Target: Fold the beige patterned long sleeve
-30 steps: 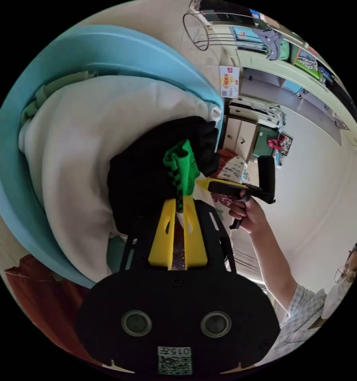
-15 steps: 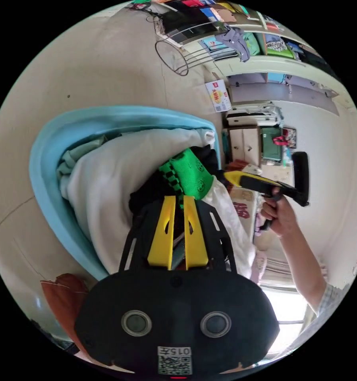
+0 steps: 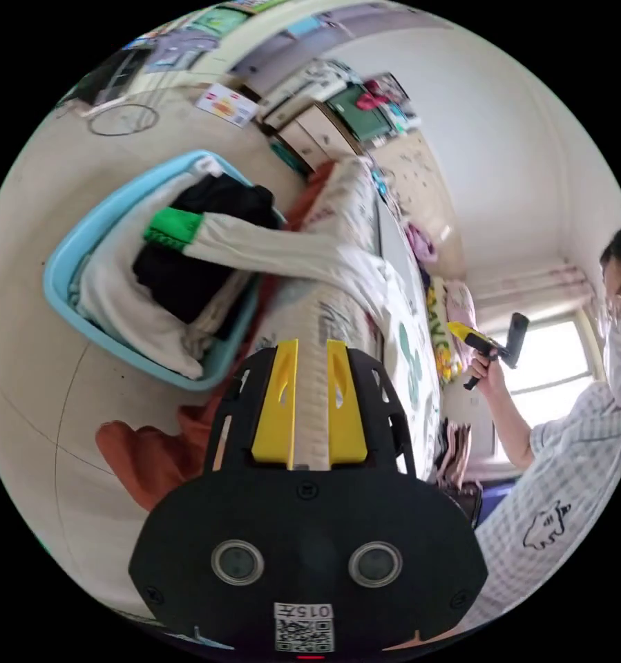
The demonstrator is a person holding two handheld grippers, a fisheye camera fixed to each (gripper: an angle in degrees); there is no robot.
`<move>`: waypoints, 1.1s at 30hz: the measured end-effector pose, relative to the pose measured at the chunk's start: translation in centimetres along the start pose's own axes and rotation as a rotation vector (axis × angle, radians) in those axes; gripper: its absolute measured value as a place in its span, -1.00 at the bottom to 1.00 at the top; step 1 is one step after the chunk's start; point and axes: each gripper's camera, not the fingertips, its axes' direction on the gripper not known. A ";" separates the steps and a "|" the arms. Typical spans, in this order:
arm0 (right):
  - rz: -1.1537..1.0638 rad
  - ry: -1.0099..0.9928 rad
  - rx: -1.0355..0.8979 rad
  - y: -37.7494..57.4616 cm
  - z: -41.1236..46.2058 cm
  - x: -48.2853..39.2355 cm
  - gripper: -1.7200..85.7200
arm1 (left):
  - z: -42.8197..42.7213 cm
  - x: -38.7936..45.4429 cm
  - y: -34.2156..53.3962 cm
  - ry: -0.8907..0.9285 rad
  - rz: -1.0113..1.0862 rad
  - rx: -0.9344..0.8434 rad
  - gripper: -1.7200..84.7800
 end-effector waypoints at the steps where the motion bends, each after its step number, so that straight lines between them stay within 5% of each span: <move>1: 0.094 0.018 -0.004 5.4 -1.4 1.8 -0.77 | 0.9 1.6 0.8 0.021 0.040 -0.061 -0.78; 7: 0.419 0.110 0.095 24.1 -5.7 8.2 -0.76 | 4.5 6.8 4.6 0.007 0.261 -0.201 -0.77; 16: 0.194 0.012 0.366 22.8 -4.9 9.1 -0.75 | 7.0 8.2 7.7 -0.007 0.339 -0.147 -0.90; 22: 0.086 0.041 0.499 23.8 -7.6 1.6 -0.75 | 7.2 11.2 10.7 -0.101 0.433 -0.113 -0.88; 33: 0.430 0.301 0.500 42.7 -12.5 -16.6 -0.70 | 4.1 17.5 21.0 -0.065 0.539 0.033 -0.73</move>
